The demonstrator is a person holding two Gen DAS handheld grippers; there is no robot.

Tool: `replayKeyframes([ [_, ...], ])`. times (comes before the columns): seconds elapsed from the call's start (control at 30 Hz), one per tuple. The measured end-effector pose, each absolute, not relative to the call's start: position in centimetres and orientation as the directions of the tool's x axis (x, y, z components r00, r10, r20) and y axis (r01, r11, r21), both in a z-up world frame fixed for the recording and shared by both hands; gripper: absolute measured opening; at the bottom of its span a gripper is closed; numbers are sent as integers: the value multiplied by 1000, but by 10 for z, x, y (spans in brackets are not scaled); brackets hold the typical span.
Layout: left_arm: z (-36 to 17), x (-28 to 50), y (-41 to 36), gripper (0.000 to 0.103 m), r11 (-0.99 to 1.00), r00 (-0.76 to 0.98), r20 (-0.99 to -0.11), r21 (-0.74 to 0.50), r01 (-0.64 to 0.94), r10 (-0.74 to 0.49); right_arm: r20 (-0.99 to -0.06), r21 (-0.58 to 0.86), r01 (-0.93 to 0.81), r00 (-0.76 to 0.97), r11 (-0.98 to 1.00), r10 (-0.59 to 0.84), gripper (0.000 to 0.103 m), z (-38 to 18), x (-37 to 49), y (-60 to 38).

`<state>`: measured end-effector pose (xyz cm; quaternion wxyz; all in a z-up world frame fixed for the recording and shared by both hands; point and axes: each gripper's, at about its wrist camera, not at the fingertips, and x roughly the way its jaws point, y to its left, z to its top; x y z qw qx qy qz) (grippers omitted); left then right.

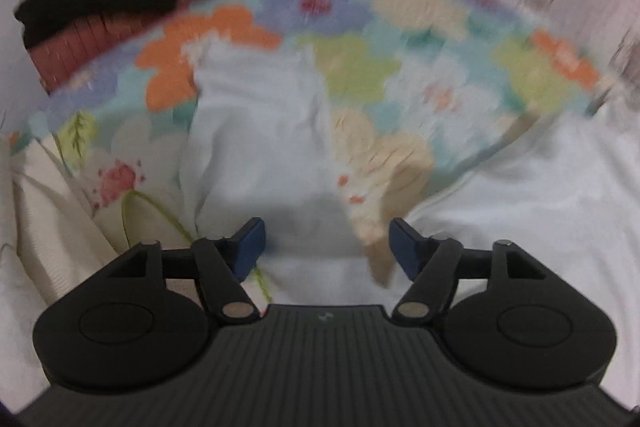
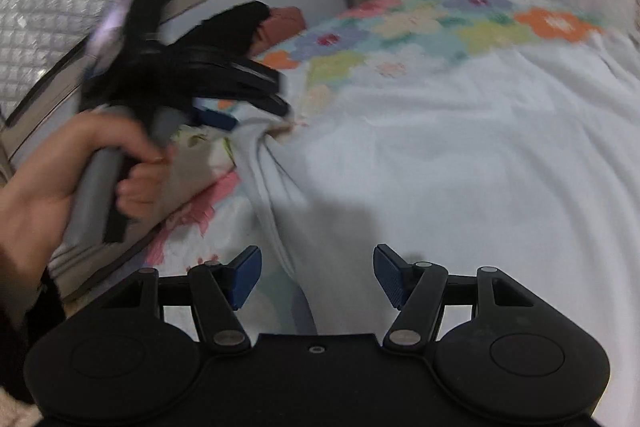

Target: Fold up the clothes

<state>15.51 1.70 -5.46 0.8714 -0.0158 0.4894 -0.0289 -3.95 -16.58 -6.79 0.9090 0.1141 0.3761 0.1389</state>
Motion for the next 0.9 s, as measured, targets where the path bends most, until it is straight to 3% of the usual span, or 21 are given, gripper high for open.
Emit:
replayKeyframes([
  [0.07, -67, 159, 13, 69, 996, 498, -864, -32, 79, -68, -642, 295, -218, 676, 930, 362, 67, -70, -31, -155],
  [0.13, -71, 153, 13, 8, 996, 564, -824, -10, 92, -61, -656, 272, -247, 660, 930, 367, 67, -75, -22, -144],
  [0.27, -68, 140, 25, 7, 994, 645, -758, -47, 96, -98, -694, 249, -226, 637, 942, 336, 67, -89, -17, -134],
  [0.43, -27, 111, 49, 7, 965, 763, -601, -236, 113, -237, -685, 309, -172, 642, 935, 344, 67, -93, -19, -144],
  [0.6, 5, 51, 64, 7, 957, 860, -464, -275, 90, -214, -671, 302, -191, 653, 934, 350, 67, -82, -31, -142],
  [0.77, 26, -30, 75, 7, 963, 923, -355, -263, 56, -151, -645, 188, -226, 705, 956, 294, 67, -75, -49, -128],
  [0.9, 31, -78, 83, 7, 940, 936, -312, -336, 54, -165, -609, 100, -256, 749, 962, 262, 67, -68, -62, -116],
])
